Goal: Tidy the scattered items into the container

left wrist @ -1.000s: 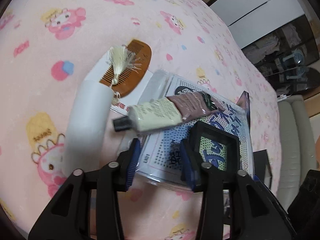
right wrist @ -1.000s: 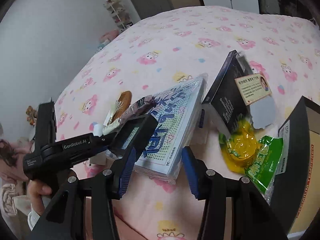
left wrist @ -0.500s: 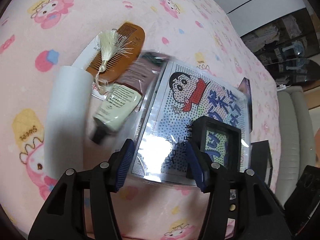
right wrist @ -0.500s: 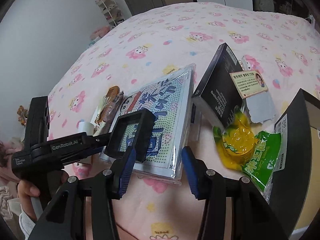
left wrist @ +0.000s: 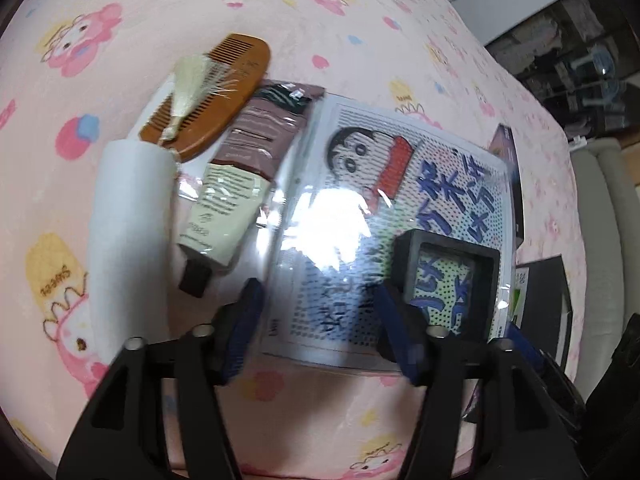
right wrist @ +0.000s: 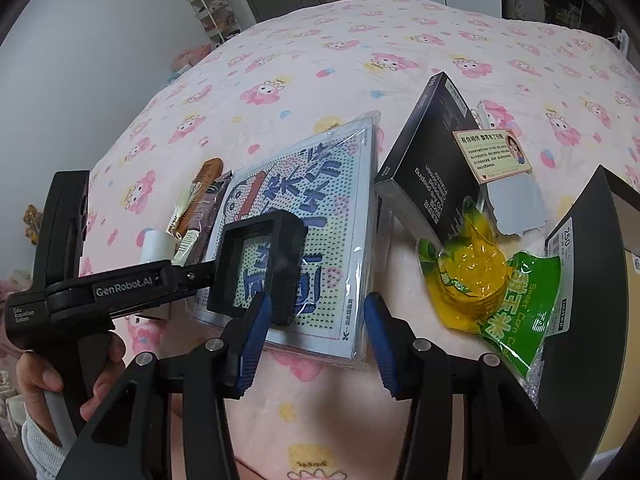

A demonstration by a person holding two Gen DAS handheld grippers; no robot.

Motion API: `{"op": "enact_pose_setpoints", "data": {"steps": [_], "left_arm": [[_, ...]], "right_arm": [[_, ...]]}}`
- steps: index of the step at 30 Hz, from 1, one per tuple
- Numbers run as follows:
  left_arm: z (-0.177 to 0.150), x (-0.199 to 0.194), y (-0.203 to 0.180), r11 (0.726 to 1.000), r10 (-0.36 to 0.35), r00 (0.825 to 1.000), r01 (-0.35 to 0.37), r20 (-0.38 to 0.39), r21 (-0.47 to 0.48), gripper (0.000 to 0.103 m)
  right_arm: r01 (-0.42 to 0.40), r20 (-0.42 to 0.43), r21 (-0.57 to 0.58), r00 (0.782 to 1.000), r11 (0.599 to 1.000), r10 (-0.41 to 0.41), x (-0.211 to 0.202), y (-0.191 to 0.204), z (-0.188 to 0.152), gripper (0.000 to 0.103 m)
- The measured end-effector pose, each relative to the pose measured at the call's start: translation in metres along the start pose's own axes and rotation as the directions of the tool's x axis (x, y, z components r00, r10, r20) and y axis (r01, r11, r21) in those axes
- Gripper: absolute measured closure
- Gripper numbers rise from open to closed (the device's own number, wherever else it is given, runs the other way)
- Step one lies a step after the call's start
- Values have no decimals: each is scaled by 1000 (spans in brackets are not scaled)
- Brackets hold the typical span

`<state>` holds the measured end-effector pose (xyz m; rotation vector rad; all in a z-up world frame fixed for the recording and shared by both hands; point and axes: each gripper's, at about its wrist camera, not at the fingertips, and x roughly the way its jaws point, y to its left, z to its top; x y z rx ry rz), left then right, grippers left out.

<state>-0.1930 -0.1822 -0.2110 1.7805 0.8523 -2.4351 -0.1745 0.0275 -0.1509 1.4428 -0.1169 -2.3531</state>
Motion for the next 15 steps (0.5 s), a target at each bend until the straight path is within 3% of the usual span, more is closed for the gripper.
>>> {"op": "enact_pose_setpoints", "data": {"steps": [4,8,10,13,15], "left_arm": [[-1,4,0,1000,16,1000,-16,-4,-6,40],[-1,0,10,992,117,993,-115,33,-57,48],[-1,-5,17,988,126,991,-121,51,-99,50],[-2,-18,20,992,42,994,-30,96,-121,48],[-4,-17,12,997,-26,996,32,83,-75,35]], "right_arm": [[6,-18,8,1000,1000,-6,6,-2,-3,58],[-9,-39,29,999,1000,11,11,-5,-7,58],[0,-44,25,999,1000,1,12,-5,-9,58],[9,-35,11,999,1000,-9,11,-3,-10,58],[25,-34,10,999,1000,-25,11,-4,-10,58]]}}
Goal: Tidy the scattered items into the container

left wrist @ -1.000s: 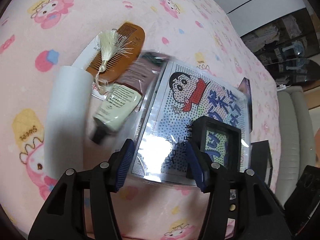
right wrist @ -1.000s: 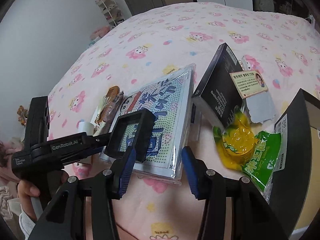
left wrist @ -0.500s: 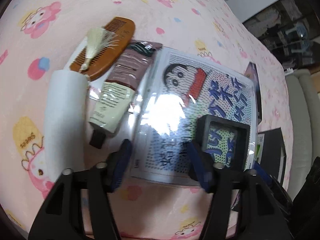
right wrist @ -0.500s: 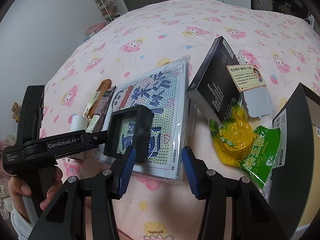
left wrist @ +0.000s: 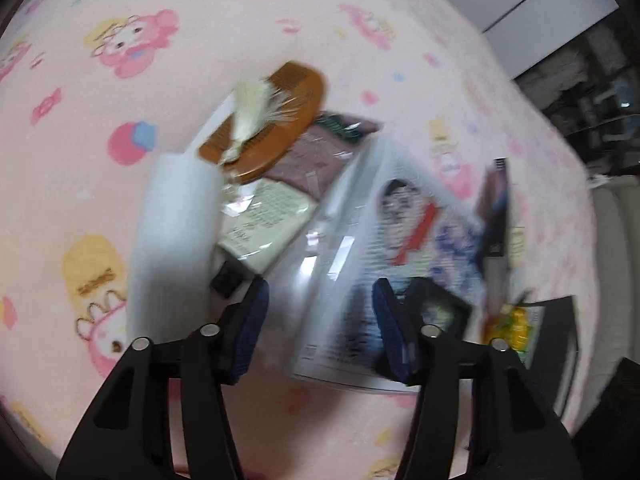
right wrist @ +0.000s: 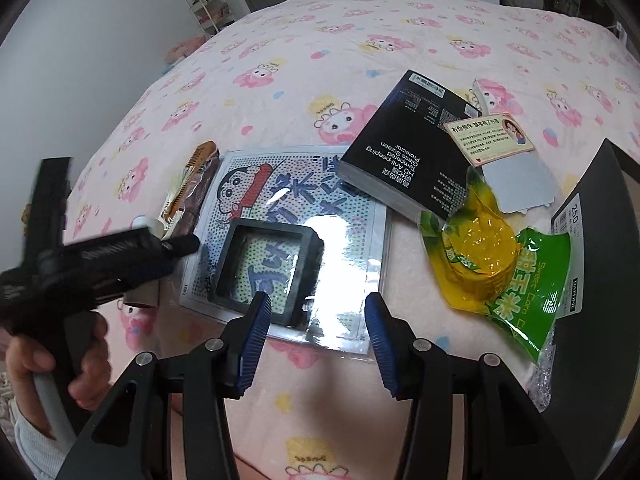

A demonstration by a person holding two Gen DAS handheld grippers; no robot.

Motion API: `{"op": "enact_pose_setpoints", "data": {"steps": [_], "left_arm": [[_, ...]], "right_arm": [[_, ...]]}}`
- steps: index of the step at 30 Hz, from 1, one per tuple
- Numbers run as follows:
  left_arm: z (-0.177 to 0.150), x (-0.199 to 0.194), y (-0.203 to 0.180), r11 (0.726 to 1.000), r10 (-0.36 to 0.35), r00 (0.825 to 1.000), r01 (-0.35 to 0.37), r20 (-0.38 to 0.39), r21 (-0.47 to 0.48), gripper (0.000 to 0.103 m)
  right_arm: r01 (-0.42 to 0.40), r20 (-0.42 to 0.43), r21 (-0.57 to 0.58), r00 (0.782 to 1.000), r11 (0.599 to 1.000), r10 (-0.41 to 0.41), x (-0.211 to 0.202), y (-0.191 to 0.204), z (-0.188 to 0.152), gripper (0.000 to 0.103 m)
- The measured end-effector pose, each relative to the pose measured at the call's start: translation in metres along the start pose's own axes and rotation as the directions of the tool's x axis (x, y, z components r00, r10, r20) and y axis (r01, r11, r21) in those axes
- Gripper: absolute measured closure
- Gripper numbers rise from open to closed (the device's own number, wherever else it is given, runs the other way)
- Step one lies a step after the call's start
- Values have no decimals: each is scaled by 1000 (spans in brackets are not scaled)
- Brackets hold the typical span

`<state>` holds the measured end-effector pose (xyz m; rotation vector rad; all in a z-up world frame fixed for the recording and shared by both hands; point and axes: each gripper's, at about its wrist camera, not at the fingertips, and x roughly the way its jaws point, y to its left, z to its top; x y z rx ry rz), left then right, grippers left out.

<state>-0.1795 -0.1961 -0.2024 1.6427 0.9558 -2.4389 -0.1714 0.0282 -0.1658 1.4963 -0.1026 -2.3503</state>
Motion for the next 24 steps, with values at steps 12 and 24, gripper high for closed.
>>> {"op": "enact_pose_setpoints", "data": {"steps": [12,24], "left_arm": [[-8,17,-22,969,230,973,-230,12,86,40],[0,-46,15,972,235,942,-221,241,-85,60]], "right_arm": [[71,-46,43,997,997,-69,17,-18,-5,58],[92,-63,50,994,995,-88,23,-24,-3,58]]}}
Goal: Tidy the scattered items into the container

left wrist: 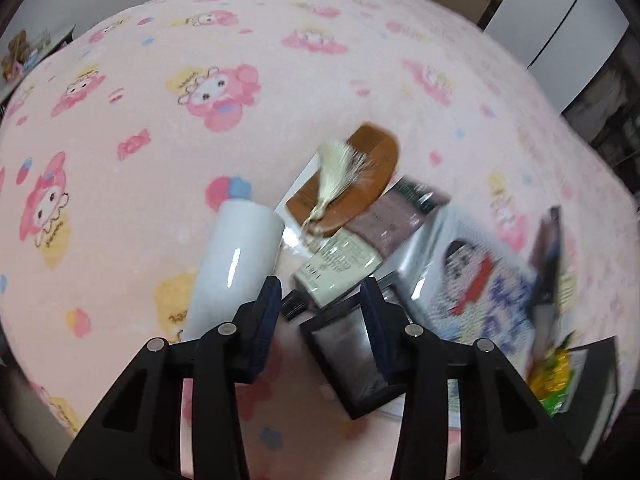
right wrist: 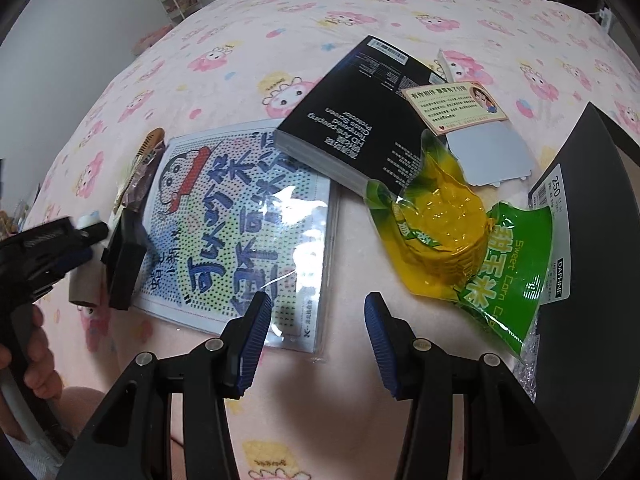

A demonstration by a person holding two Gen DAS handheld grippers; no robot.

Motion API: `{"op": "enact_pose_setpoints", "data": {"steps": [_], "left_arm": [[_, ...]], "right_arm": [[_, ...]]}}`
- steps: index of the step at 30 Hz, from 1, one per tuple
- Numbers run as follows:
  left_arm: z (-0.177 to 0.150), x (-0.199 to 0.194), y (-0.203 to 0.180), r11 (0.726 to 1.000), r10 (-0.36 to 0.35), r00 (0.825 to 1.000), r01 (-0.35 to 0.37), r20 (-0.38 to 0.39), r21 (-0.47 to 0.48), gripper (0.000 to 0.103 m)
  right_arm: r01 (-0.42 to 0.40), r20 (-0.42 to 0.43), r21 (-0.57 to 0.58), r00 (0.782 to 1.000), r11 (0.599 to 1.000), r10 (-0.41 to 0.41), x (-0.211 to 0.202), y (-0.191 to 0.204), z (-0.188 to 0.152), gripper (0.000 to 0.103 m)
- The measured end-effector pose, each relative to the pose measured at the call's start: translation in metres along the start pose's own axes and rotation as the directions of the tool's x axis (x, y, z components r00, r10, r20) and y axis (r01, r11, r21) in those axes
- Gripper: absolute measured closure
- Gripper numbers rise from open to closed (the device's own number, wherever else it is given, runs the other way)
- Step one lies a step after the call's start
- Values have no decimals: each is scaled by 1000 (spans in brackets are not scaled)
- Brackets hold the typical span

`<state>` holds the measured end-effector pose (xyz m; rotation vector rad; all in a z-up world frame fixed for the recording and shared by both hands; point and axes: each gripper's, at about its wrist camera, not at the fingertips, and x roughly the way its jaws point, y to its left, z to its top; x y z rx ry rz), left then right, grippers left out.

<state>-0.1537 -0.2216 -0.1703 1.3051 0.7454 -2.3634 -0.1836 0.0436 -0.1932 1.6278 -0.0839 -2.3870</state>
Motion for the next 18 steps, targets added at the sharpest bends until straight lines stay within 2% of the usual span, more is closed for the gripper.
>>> {"op": "enact_pose_setpoints", "data": {"steps": [2,3,5,6,7,9,10,13,14,15,16,18], "left_arm": [[0,-14,0,995,-99,995,98,28,27,54],[-2,-9,-6,983,-179,984,180,-22,47,53],[-8,7,-20,943,-317,937,329,-146,59,54],[-9,14,-25,930,-345,919,362,-191,64,58],[-11,20,-32,924,-349,910,375,-224,83,59],[-15,24,-39,917,-347,902,384,-258,109,68],[-16,24,-40,915,-350,898,389,-267,109,69],[-16,11,-37,925,-328,920,359,-215,126,70],[-16,11,-36,924,-337,917,366,-215,113,71],[-15,12,-35,921,-349,912,376,-218,98,71],[-19,17,-32,923,-355,900,381,-254,61,71],[-28,29,-23,924,-367,867,383,-336,-20,71]], "right_arm": [[-5,-8,4,1000,1000,5,5,0,1,58],[-8,-12,5,1000,1000,8,8,0,1,58],[-18,-24,6,1000,1000,18,15,1,1,58],[-31,-34,6,999,1000,31,18,2,0,58],[-47,-41,5,998,999,47,21,4,-1,59],[-81,-46,-12,996,997,81,21,9,-5,62],[-93,-47,-19,995,996,92,20,12,-7,63],[-114,-42,-30,993,993,112,15,15,-11,66],[-121,-40,-32,992,992,120,13,16,-13,68],[-133,-40,-32,990,991,132,11,18,-14,69],[-150,-43,-34,988,988,148,7,20,-16,70],[-190,-67,-51,980,980,187,4,28,-23,70]]}}
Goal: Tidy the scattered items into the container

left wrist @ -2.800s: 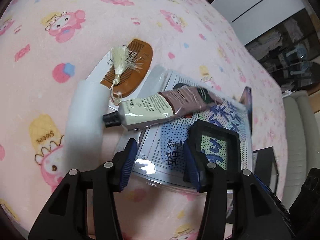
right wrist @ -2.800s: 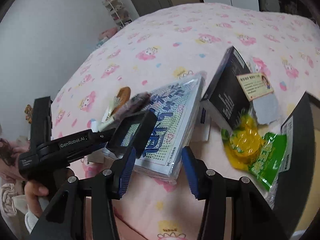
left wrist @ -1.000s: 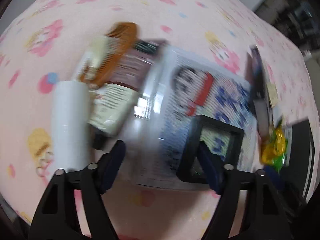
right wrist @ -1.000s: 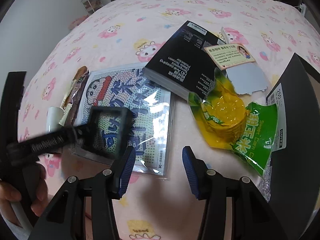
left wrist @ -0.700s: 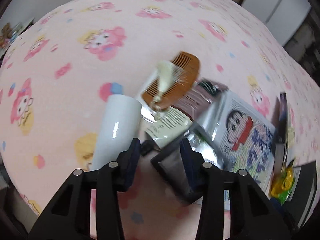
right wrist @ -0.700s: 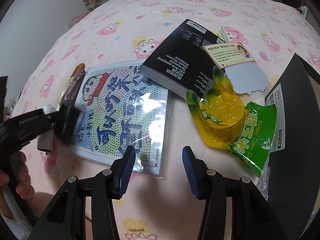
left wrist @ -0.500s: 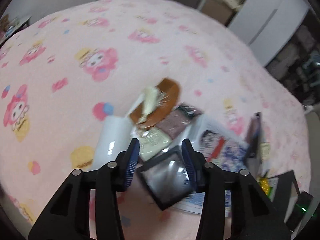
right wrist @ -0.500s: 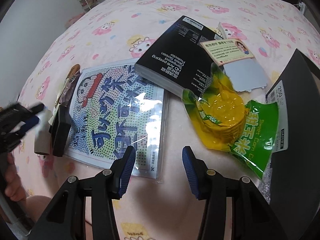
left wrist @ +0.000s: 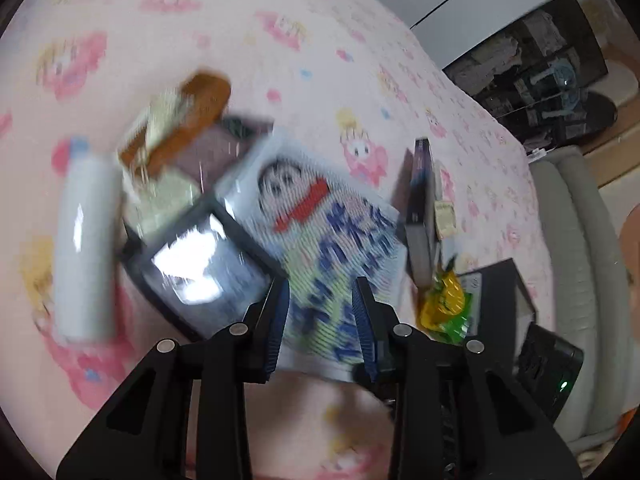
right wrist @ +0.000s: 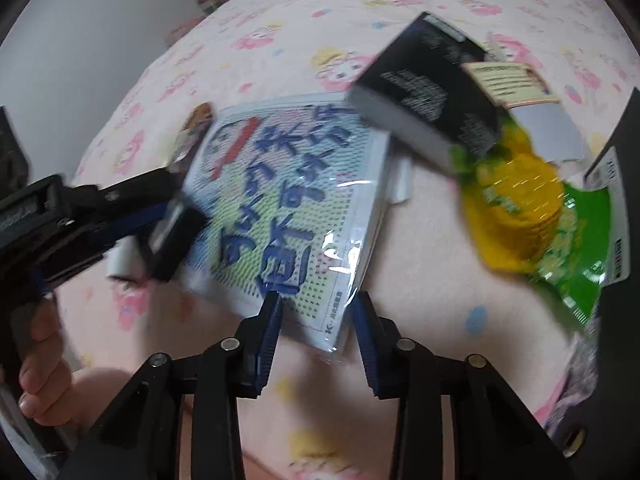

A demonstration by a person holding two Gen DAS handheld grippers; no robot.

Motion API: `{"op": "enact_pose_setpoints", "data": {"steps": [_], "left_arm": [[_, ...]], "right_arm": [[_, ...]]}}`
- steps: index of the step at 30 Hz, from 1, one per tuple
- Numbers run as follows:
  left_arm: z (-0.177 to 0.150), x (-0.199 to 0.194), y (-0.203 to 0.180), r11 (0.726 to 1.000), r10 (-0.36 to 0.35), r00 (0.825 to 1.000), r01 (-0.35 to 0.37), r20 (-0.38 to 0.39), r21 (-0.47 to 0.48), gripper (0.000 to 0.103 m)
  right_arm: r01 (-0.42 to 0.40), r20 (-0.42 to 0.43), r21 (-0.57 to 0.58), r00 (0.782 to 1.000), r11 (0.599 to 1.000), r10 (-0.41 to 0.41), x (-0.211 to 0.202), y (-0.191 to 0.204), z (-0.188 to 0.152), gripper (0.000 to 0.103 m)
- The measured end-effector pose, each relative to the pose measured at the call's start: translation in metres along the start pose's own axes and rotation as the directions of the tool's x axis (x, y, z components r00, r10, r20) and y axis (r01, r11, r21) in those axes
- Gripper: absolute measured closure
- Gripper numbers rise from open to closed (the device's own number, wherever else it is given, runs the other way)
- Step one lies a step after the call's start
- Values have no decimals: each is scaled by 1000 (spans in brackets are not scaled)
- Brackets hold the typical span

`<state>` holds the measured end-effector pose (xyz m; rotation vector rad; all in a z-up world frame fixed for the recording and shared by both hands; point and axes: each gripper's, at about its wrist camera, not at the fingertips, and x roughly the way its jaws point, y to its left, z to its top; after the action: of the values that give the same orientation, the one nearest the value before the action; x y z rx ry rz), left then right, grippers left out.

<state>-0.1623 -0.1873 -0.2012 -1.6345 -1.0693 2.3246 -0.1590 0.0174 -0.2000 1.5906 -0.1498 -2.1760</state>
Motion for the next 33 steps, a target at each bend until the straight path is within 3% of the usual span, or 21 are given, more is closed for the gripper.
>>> {"op": "enact_pose_setpoints", "data": {"steps": [2,3,7,13,18,24,29,33], "left_arm": [[-10,15,12,996,26,994,-35,-103,-86,70],[-11,15,11,995,47,993,-56,-110,-82,68],[-14,13,1,985,160,983,-165,-90,-49,60],[-8,21,7,959,256,965,-260,-53,-111,62],[12,14,18,945,279,959,-267,40,-189,78],[33,18,22,941,294,953,-275,76,-197,79],[33,30,18,957,247,967,-235,59,-168,59],[35,32,16,960,236,969,-221,76,-174,59]], "right_arm": [[-17,-30,-35,999,999,16,1,11,-8,70],[-9,-40,-51,999,999,7,2,15,-13,70],[42,-9,-13,999,999,-42,-5,8,-9,70],[118,69,7,991,993,-118,-16,-6,25,70],[181,92,-26,980,983,-178,-13,-8,43,69],[219,67,-69,975,973,-214,7,-15,67,62],[62,47,32,997,998,-64,26,-32,87,58],[73,86,24,994,997,-75,28,-25,88,60]]}}
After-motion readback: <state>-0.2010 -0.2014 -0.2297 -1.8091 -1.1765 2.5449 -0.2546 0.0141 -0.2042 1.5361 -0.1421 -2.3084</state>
